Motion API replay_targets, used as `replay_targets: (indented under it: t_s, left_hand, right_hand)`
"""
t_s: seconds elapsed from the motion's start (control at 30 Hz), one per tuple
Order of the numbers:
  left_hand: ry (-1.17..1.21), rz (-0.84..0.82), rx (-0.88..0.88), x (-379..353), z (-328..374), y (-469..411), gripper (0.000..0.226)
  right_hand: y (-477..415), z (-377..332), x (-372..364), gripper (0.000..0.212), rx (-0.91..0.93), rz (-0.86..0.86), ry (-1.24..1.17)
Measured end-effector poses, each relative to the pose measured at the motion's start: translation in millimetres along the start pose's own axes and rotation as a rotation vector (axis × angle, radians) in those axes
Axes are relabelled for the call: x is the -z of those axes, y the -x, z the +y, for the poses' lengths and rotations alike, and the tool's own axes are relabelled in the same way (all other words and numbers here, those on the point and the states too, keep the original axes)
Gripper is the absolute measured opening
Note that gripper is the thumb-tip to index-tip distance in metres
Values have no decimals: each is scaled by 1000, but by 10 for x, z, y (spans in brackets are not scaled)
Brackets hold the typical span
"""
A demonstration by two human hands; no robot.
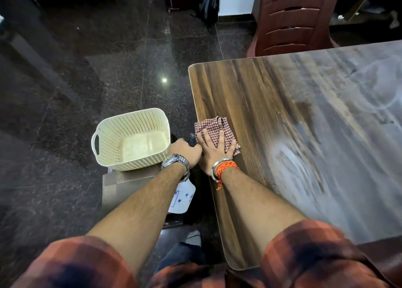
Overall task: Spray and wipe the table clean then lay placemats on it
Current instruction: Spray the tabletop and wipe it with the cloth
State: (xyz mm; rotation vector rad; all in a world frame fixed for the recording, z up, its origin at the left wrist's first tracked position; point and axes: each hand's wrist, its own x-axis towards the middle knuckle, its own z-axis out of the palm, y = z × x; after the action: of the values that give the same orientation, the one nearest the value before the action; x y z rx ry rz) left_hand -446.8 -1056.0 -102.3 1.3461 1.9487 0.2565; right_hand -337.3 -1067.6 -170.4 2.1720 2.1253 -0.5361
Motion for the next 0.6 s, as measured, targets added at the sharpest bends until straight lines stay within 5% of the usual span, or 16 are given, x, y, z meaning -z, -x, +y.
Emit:
replay_targets:
  t_s: [0.23, 0.6]
  left_hand:
    - [-35, -2, -15, 9, -21, -377, 60]
    - [-12, 28, -25, -68, -76, 241, 49]
  right_hand:
    - [-645, -45, 133, 57, -23, -6, -2]
    - [361, 146, -103, 58, 12, 33, -49]
